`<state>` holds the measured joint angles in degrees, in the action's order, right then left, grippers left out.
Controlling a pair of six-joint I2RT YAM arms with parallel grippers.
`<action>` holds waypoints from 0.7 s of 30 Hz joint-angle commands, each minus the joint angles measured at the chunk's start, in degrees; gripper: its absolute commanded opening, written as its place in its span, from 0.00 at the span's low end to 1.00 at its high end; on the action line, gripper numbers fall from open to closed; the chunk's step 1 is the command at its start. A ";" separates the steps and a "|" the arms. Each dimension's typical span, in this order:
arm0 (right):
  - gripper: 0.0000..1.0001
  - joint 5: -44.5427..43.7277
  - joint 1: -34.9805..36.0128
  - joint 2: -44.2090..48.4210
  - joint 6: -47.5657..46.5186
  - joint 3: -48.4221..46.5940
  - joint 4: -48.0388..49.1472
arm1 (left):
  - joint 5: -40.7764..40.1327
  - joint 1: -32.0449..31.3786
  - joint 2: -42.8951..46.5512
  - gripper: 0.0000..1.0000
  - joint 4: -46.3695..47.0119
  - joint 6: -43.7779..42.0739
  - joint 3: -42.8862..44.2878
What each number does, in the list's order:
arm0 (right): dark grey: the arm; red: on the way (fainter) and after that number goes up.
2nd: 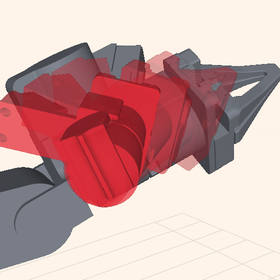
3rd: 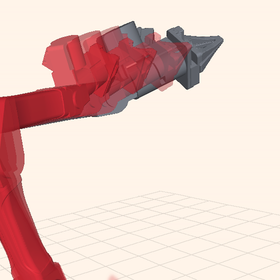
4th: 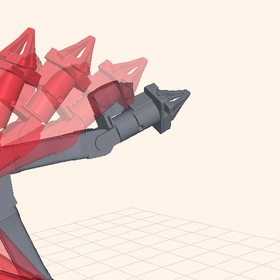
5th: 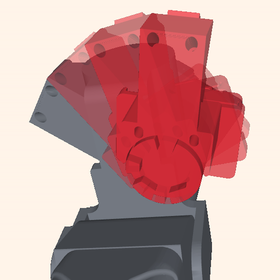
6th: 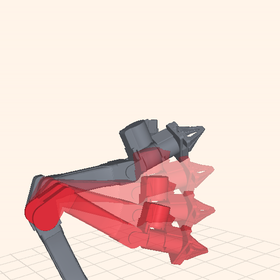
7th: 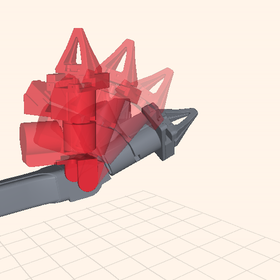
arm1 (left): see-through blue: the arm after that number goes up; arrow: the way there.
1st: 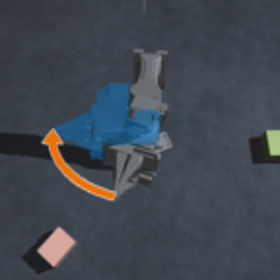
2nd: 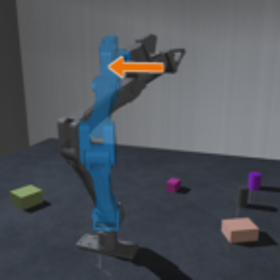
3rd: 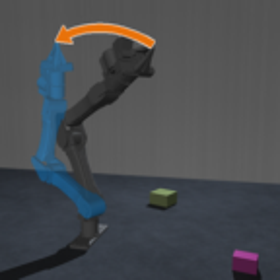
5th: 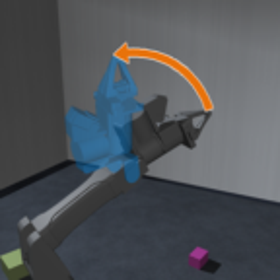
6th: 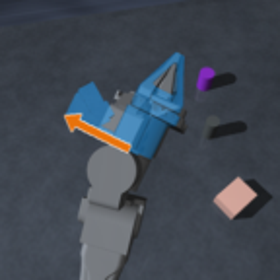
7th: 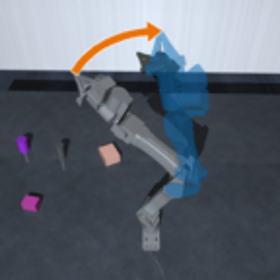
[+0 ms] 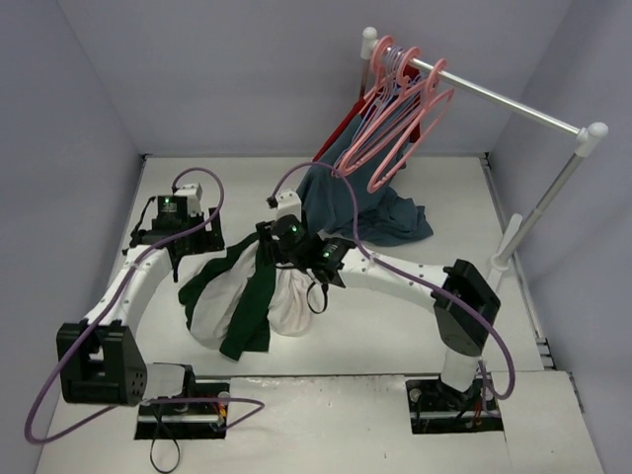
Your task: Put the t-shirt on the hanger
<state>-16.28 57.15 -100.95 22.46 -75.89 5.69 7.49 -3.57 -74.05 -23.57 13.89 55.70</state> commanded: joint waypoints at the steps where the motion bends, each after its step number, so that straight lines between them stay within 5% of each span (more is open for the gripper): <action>1: 0.63 -6.97 0.42 -4.30 5.51 -6.24 3.49 | 7.19 0.58 -2.67 0.79 8.77 -2.19 2.33; 9: 0.76 -10.34 0.28 -10.90 9.59 -10.15 3.22 | 10.04 0.58 -5.77 0.78 12.41 -0.83 -0.68; 21: 0.67 -9.41 -0.99 -18.35 10.85 -14.10 3.27 | 10.64 0.32 -13.46 0.60 14.35 0.60 -0.55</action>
<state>-23.59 56.92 -119.58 31.99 -86.66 6.54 16.71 -3.20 -86.83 -12.85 13.89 53.74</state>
